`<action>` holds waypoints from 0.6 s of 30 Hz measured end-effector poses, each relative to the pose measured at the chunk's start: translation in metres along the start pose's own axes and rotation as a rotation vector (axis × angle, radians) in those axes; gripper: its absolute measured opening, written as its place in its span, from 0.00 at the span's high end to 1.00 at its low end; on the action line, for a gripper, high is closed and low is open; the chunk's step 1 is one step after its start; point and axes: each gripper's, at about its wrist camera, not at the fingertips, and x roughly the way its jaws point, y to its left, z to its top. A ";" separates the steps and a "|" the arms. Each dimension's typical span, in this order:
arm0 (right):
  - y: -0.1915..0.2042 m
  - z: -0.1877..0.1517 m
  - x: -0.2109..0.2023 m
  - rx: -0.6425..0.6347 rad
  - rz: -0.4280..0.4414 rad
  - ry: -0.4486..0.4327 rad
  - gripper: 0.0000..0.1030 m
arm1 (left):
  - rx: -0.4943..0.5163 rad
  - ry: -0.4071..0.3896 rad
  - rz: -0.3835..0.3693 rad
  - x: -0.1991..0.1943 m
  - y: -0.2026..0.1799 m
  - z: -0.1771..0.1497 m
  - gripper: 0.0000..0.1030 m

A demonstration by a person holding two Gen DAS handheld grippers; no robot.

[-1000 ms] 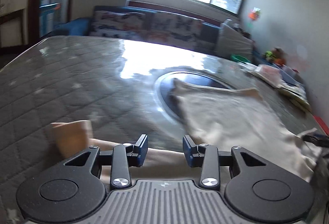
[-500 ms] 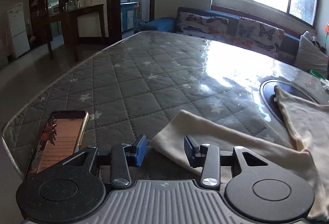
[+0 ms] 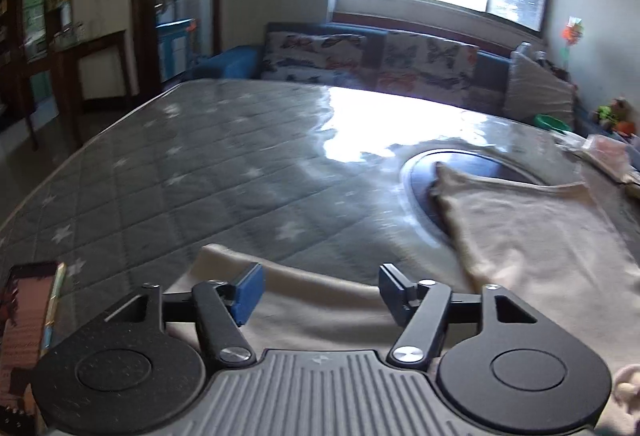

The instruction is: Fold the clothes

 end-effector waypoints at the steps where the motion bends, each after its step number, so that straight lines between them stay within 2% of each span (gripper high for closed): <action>1: 0.000 0.000 0.000 0.000 0.000 0.000 0.00 | 0.015 -0.009 -0.022 -0.002 -0.010 0.002 0.27; 5: -0.001 0.000 0.000 0.001 0.001 0.000 0.00 | 0.069 -0.023 -0.147 -0.007 -0.051 0.007 0.15; 8: -0.002 0.000 0.000 0.004 0.004 -0.001 0.00 | 0.135 -0.030 -0.233 -0.011 -0.084 0.006 0.09; 12: -0.002 -0.001 0.000 0.003 0.003 -0.002 0.00 | 0.198 -0.027 -0.321 -0.010 -0.120 0.003 0.07; 18: -0.002 0.000 0.000 0.008 0.009 -0.001 0.00 | 0.217 -0.004 -0.407 -0.009 -0.151 0.000 0.05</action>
